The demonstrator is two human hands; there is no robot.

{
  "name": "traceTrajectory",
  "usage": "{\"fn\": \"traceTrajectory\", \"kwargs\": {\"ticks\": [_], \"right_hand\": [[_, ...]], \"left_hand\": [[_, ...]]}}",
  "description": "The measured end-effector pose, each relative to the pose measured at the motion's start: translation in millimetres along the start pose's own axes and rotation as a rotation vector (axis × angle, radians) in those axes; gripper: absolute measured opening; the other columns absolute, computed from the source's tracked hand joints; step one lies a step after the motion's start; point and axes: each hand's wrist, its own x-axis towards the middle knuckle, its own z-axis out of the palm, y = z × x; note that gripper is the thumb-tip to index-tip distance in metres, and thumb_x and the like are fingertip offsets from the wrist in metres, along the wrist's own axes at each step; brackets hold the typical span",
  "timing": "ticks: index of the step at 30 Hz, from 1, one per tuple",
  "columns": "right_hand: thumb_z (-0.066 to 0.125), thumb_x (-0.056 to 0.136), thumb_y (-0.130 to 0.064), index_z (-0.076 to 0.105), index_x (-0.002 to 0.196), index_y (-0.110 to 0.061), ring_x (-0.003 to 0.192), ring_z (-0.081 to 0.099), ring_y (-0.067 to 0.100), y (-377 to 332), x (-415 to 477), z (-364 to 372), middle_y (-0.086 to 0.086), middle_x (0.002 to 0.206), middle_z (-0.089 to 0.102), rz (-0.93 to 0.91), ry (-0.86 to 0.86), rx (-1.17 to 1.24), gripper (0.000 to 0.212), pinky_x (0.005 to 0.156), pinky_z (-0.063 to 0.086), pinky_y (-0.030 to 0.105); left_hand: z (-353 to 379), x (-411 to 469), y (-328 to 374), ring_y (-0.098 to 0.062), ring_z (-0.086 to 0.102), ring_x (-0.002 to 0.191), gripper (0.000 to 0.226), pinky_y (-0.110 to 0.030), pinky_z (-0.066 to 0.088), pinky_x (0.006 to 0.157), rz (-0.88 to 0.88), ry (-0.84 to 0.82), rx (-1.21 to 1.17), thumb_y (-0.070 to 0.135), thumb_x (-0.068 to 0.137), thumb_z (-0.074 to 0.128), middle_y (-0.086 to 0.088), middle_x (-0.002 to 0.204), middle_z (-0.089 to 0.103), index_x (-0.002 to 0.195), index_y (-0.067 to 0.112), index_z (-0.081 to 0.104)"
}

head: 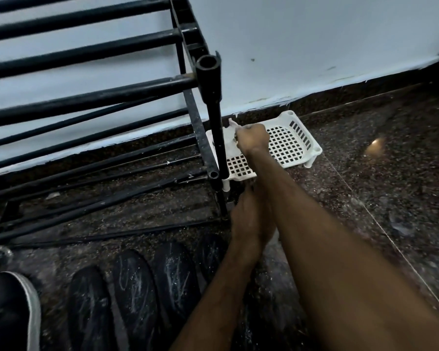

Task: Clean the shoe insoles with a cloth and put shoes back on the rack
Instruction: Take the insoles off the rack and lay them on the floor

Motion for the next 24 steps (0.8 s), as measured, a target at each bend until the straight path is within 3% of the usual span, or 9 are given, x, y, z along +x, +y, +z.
{"fn": "traceTrajectory", "kwargs": {"ticks": [4, 7, 9, 12, 14, 17, 19, 22, 24], "right_hand": [[0.064, 0.089, -0.029, 0.072, 0.081, 0.0, 0.078, 0.07, 0.027, 12, -24, -11, 0.012, 0.08, 0.072, -0.011, -0.051, -0.08, 0.032, 0.071, 0.058, 0.04], [0.06, 0.092, -0.024, 0.06, 0.062, -0.007, 0.072, 0.06, 0.024, 25, -40, -12, 0.01, 0.071, 0.062, -0.109, -0.07, -0.208, 0.034, 0.064, 0.042, 0.028], [0.059, 0.092, -0.022, 0.051, 0.056, -0.013, 0.072, 0.054, 0.025, 25, -47, -5, 0.009, 0.065, 0.055, -0.144, -0.097, -0.273, 0.039, 0.064, 0.035, 0.029], [0.061, 0.093, -0.022, 0.071, 0.085, -0.002, 0.092, 0.063, 0.035, 18, -50, 6, 0.02, 0.09, 0.07, -0.121, -0.14, -0.314, 0.023, 0.076, 0.046, 0.038], [0.059, 0.093, -0.018, 0.072, 0.095, 0.0, 0.095, 0.067, 0.031, 17, -44, 8, 0.019, 0.094, 0.071, -0.093, -0.072, -0.218, 0.022, 0.076, 0.049, 0.034], [0.052, 0.098, -0.013, 0.064, 0.085, -0.006, 0.056, 0.062, 0.007, 13, -37, 9, 0.004, 0.07, 0.059, -0.015, 0.032, 0.033, 0.019, 0.045, 0.04, 0.012], [0.05, 0.099, -0.013, 0.059, 0.078, -0.01, 0.048, 0.049, 0.006, 7, -36, 5, 0.0, 0.065, 0.053, 0.01, 0.063, 0.148, 0.023, 0.035, 0.03, 0.008], [0.052, 0.097, -0.017, 0.064, 0.08, -0.009, 0.051, 0.053, 0.008, -2, -38, -8, 0.001, 0.068, 0.058, 0.067, 0.094, 0.378, 0.022, 0.043, 0.038, 0.018], [0.054, 0.095, -0.022, 0.064, 0.078, -0.013, 0.07, 0.063, 0.018, -4, -45, -20, 0.003, 0.079, 0.063, 0.139, 0.095, 0.603, 0.022, 0.052, 0.045, 0.028]], "left_hand": [[-3, -14, -15, -0.026, 0.056, 0.119, 0.048, -0.046, 0.05, 0.09, 0.023, 0.004, 0.028, 0.033, 0.094, 0.054, -0.001, 0.134, 0.054, 0.14, 0.024, 0.039], [-13, -28, -26, -0.025, 0.051, 0.127, 0.053, -0.044, 0.046, 0.099, -0.009, -0.04, 0.0, 0.03, 0.097, 0.052, -0.001, 0.143, 0.048, 0.147, 0.022, 0.034], [-17, -33, -37, -0.024, 0.051, 0.127, 0.05, -0.044, 0.045, 0.1, -0.011, -0.039, -0.013, 0.031, 0.099, 0.051, 0.001, 0.143, 0.048, 0.146, 0.022, 0.036], [-19, -35, -50, -0.023, 0.054, 0.123, 0.046, -0.044, 0.047, 0.097, -0.001, -0.062, -0.047, 0.032, 0.099, 0.051, 0.002, 0.14, 0.052, 0.142, 0.024, 0.039], [-19, -33, -52, -0.023, 0.056, 0.121, 0.042, -0.044, 0.049, 0.096, -0.005, -0.086, -0.073, 0.032, 0.098, 0.052, 0.003, 0.138, 0.054, 0.138, 0.025, 0.042], [-20, -29, -50, -0.022, 0.058, 0.117, 0.04, -0.042, 0.05, 0.094, 0.01, -0.074, -0.104, 0.031, 0.098, 0.053, 0.003, 0.136, 0.056, 0.137, 0.024, 0.045], [-18, -28, -50, -0.021, 0.059, 0.114, 0.04, -0.043, 0.05, 0.092, 0.022, -0.08, -0.11, 0.031, 0.098, 0.053, 0.002, 0.135, 0.055, 0.137, 0.023, 0.045], [-15, -29, -48, -0.019, 0.061, 0.109, 0.04, -0.043, 0.051, 0.092, 0.019, -0.085, -0.153, 0.028, 0.097, 0.053, 0.002, 0.133, 0.057, 0.136, 0.023, 0.047], [-15, -33, -46, -0.018, 0.061, 0.109, 0.037, -0.041, 0.051, 0.093, 0.002, -0.081, -0.21, 0.024, 0.097, 0.054, 0.003, 0.129, 0.06, 0.133, 0.023, 0.052]]}}
